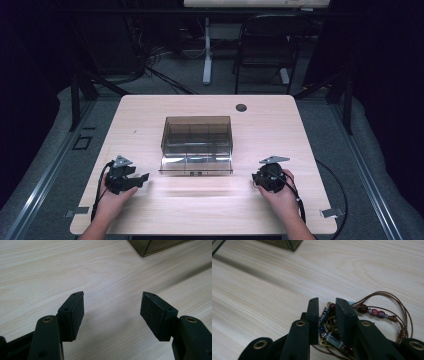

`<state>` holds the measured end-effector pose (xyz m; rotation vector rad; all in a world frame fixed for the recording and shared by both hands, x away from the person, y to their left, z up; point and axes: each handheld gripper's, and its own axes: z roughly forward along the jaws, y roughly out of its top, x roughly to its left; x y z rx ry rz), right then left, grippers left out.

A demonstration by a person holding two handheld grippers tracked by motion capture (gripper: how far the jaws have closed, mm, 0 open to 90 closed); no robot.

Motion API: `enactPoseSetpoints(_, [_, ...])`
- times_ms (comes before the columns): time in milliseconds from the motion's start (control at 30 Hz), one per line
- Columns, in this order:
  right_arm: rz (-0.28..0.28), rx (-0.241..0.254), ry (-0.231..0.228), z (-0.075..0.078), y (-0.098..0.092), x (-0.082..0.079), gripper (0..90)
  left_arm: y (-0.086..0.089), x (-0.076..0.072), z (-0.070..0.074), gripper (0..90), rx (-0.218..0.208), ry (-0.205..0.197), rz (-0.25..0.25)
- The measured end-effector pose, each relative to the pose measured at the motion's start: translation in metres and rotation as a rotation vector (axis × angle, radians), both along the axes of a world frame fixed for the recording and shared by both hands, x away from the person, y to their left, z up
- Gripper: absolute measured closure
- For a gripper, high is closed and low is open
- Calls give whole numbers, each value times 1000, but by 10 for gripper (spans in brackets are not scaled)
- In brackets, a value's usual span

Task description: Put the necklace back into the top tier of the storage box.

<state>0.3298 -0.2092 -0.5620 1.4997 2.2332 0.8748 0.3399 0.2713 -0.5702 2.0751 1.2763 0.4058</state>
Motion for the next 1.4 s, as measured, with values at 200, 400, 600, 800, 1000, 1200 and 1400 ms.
enactPoseSetpoints(200, [0, -4, 5, -2, 2, 1, 731, 0, 0, 0, 359, 2, 0, -2])
enactPoseSetpoints(400, [8, -34, 8, -3, 5, 1, 737, 0, 0, 0, 359, -3, -1, 4])
enactPoseSetpoints(600, [12, -61, -2, -3, 7, 1, 759, 0, 0, 0, 359, -4, -4, 5])
enactPoseSetpoints(800, [22, -77, -9, -3, 9, 0, 792, 0, 0, 0, 359, -6, -3, 5])
enactPoseSetpoints(1000, [29, -82, -12, -3, 9, -1, 805, 0, 0, 0, 359, -6, -4, 5])
enactPoseSetpoints(1200, [40, -75, -13, -1, 9, -2, 841, 0, 0, 0, 359, -6, -6, 5])
enactPoseSetpoints(1400, [41, -64, -12, -1, 8, -2, 847, 1, 0, 0, 359, -3, -7, 4])
